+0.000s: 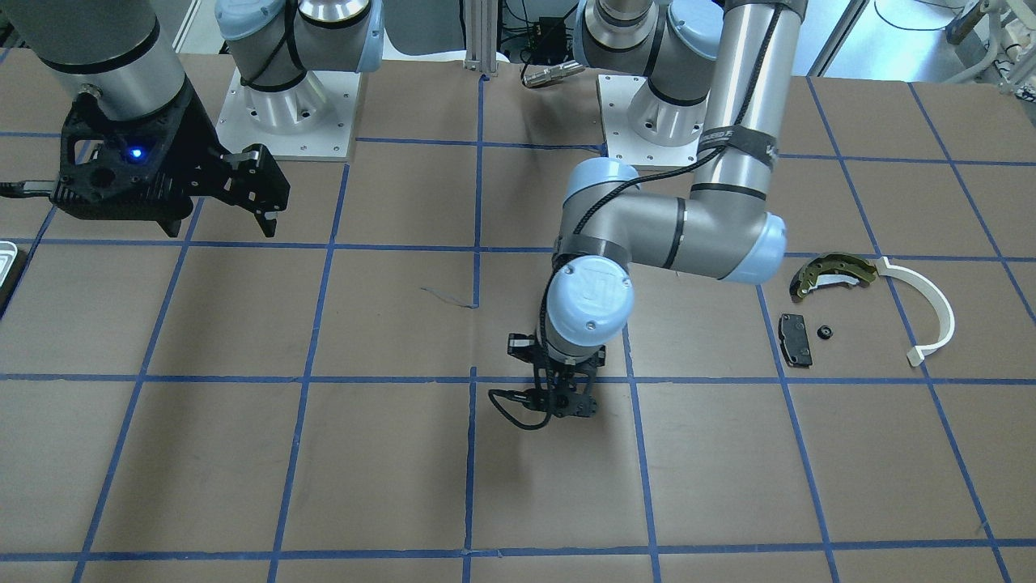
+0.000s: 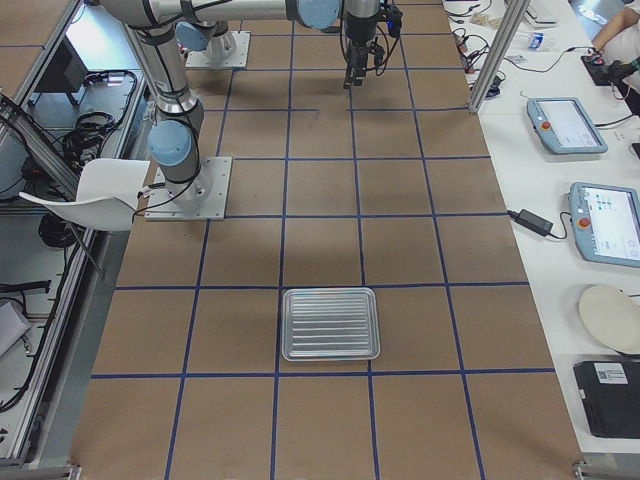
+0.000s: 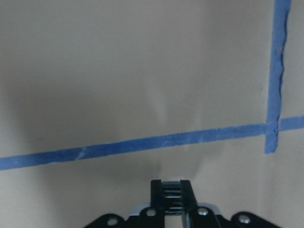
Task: Place bearing gear from tray to pile
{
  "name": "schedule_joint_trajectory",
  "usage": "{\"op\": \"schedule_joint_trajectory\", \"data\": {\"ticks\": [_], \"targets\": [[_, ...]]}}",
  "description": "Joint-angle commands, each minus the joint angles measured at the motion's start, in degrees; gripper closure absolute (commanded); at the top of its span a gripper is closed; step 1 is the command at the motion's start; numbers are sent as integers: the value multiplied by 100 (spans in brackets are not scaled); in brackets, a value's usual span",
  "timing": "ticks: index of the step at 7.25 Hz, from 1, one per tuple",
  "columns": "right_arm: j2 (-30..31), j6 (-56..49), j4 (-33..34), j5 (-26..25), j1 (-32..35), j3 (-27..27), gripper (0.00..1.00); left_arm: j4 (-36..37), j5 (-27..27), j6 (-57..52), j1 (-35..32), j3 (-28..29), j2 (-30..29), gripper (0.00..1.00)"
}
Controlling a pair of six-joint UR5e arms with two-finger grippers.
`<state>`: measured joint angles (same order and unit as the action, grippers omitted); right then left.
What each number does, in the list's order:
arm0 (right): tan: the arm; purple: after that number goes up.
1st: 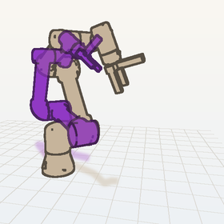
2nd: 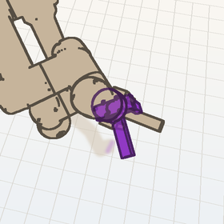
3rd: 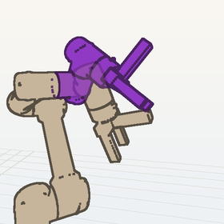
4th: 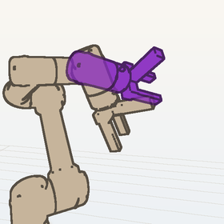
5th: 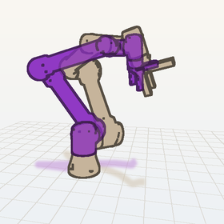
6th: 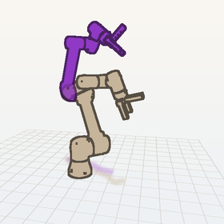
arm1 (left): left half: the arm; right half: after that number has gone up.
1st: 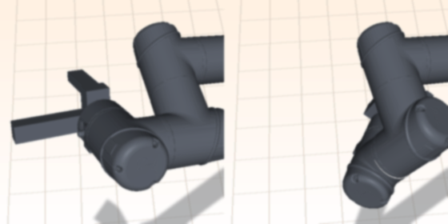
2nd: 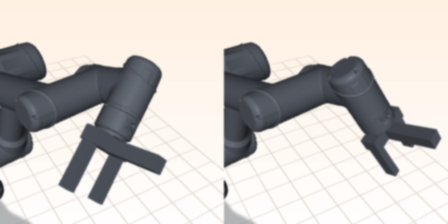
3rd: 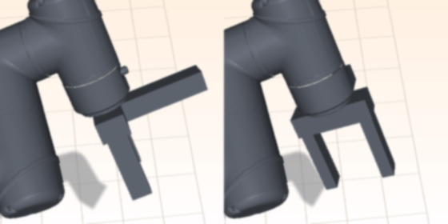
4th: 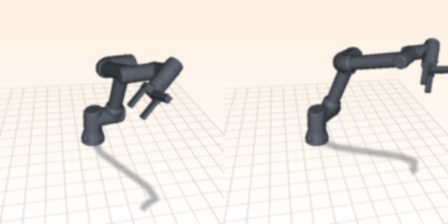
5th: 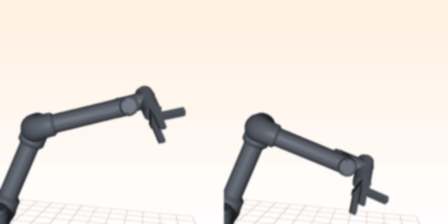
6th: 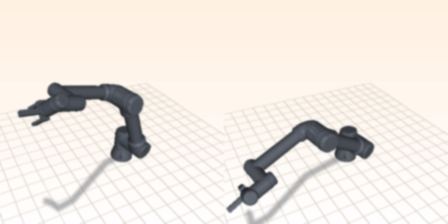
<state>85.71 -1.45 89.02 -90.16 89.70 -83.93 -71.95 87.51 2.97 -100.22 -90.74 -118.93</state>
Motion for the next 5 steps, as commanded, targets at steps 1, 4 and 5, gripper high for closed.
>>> {"op": "schedule_joint_trajectory", "data": {"ticks": [1,4,5], "targets": [[-2,4,-7,7,3,0,0,-1376,415,-1257,1183,965,256,100],[-2,4,1,7,-5,0,0,-1647,1091,-2838,3038,1296,371,100],[-2,4,-7,7,-5,0,0,-1647,1102,-3220,3592,1278,371,100]]}}
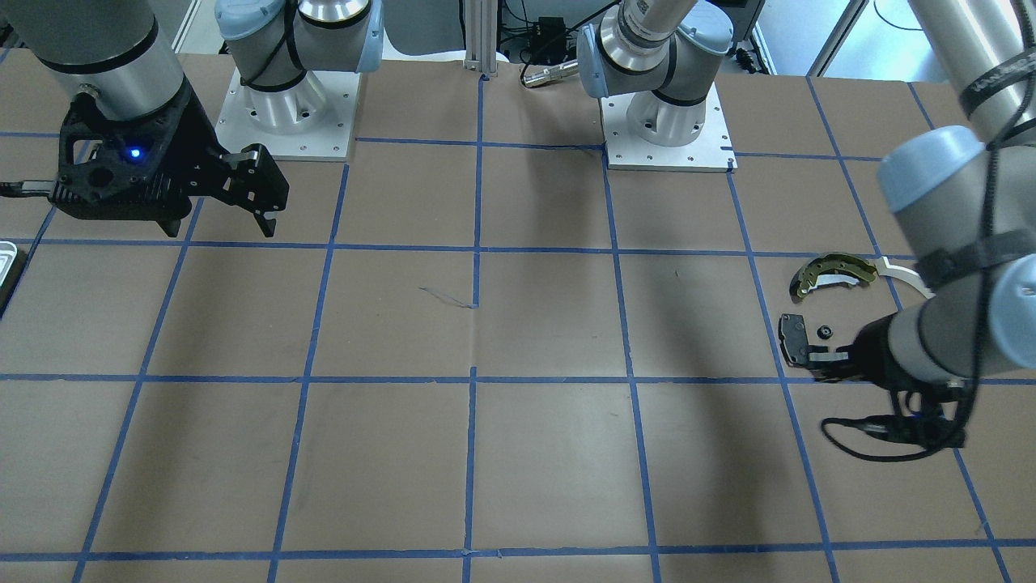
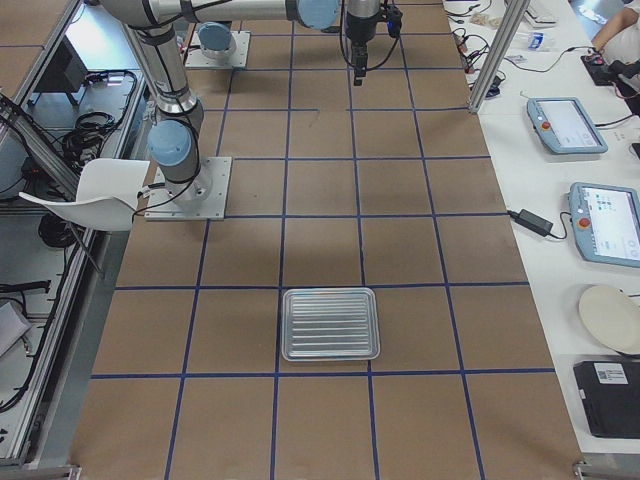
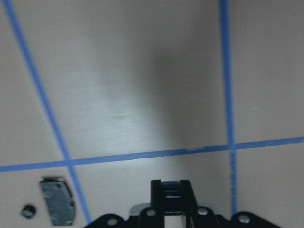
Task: Place bearing gear from tray to pile
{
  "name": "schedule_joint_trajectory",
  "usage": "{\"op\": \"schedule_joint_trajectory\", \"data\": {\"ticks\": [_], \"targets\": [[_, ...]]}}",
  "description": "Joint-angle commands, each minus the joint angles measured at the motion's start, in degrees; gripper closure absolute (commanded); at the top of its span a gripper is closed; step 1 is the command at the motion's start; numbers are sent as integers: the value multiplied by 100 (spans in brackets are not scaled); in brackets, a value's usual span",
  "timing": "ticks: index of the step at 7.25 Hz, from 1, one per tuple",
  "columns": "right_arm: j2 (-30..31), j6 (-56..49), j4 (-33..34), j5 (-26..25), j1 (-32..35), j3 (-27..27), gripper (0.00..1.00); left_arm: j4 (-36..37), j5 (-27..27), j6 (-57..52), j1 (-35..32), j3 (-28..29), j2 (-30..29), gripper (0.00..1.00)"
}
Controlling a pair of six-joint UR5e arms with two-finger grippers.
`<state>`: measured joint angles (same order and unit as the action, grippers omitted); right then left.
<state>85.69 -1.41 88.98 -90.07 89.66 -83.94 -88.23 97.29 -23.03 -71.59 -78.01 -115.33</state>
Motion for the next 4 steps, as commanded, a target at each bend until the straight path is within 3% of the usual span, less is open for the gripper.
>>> {"op": "schedule_joint_trajectory", "data": {"ticks": [1,4], "targets": [[-9,0,-4,-2,-1,0,0,60,115,-728,1108,5,-137,100],[0,-8,-4,-2,-1,0,0,200,54,-738,1384,-562,-253,100]]}}
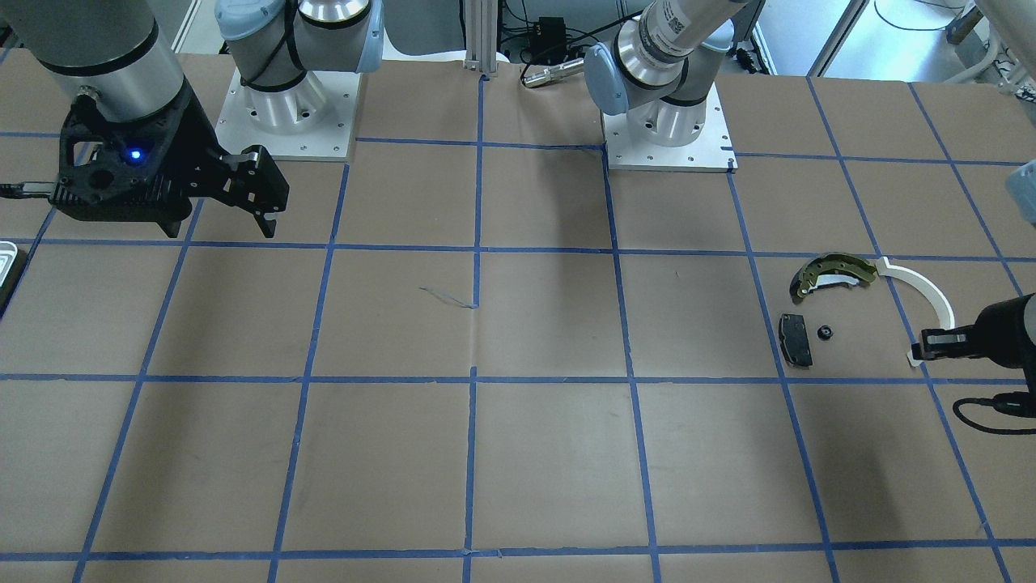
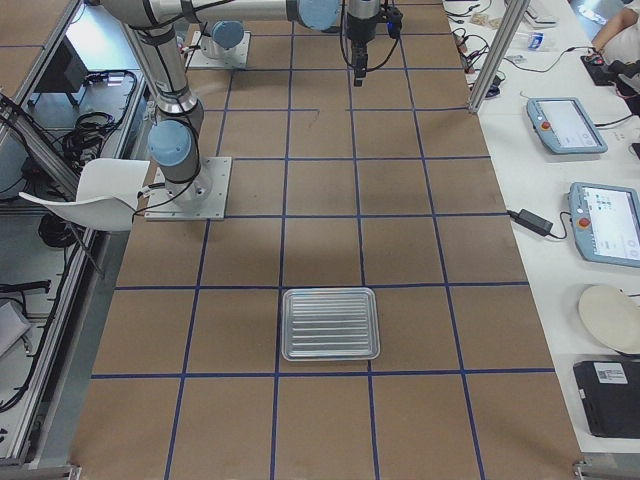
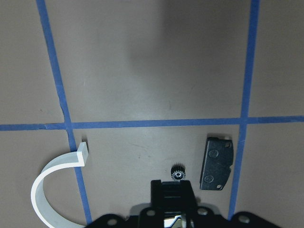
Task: Place bearing gear from tray to pile
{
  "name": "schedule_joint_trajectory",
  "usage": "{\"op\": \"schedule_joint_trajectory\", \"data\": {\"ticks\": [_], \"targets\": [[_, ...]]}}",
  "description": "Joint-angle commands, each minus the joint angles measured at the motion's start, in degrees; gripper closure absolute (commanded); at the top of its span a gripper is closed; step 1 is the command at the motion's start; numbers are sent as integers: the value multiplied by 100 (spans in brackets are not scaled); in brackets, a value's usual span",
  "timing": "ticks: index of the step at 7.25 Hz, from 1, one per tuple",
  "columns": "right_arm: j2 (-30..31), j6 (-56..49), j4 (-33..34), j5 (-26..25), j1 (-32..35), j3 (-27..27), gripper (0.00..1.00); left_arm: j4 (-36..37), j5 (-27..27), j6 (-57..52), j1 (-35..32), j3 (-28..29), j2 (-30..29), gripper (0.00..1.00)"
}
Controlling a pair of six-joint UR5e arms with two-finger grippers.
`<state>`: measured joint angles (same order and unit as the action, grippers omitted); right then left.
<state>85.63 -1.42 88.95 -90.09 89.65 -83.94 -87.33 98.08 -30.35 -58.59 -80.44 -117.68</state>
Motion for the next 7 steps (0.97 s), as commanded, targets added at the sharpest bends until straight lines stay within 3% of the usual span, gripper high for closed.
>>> {"op": "schedule_joint_trajectory", "data": {"ticks": [1,7], "targets": [[6,-7,0,0,-17,0,0,581,-44,-32,75,-567,-18,100],[6,-42,0,0,-9,0,0,1147,-44,-138,145,-1500,-9,100]]}}
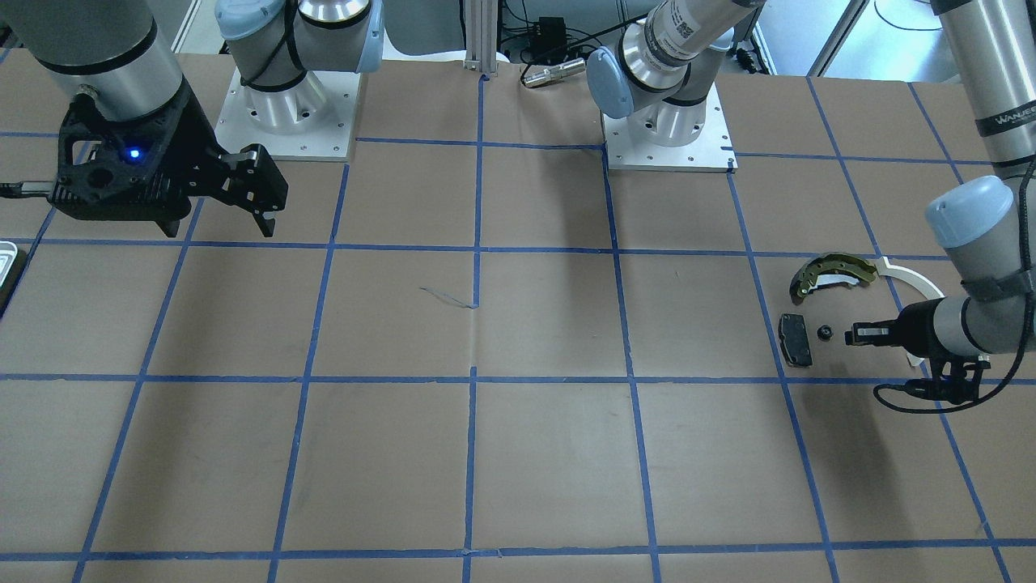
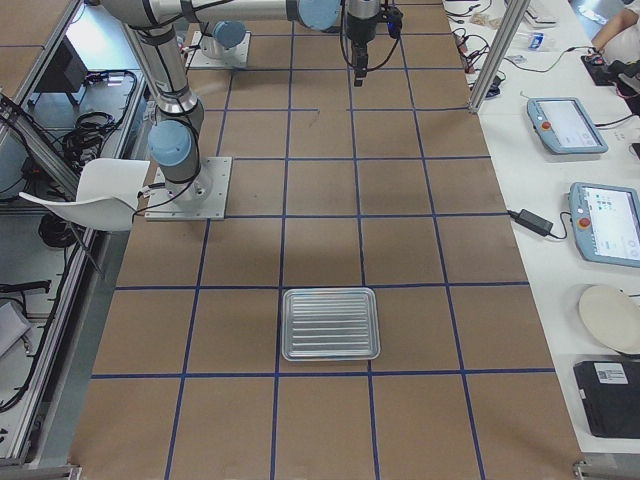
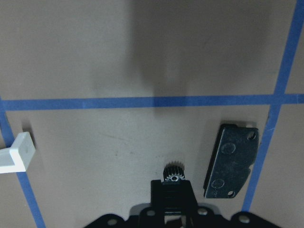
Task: Place bearing gear from tray to pile
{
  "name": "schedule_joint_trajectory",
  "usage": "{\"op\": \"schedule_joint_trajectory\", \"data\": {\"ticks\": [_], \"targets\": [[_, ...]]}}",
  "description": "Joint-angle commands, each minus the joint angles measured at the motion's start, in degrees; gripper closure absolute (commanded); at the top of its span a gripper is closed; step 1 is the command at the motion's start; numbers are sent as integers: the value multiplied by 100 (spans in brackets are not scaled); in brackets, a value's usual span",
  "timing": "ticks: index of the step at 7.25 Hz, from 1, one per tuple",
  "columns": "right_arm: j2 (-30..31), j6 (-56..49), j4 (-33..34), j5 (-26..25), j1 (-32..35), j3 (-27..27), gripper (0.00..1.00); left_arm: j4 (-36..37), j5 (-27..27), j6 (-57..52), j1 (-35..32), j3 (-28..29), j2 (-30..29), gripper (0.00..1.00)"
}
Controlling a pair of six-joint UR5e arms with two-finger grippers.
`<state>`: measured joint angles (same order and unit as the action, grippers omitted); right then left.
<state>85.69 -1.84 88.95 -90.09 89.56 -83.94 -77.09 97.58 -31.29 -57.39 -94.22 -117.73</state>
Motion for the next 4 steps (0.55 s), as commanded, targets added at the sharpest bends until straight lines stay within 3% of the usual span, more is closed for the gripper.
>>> {"op": "schedule_joint_trajectory", "data": {"ticks": [1,4], "targets": [[0,0,0,0,0,0,0,133,24,-122,35,-132,4,100],[0,-18,0,0,9,0,0,159,24,-290,158,-263,-4,100]]}}
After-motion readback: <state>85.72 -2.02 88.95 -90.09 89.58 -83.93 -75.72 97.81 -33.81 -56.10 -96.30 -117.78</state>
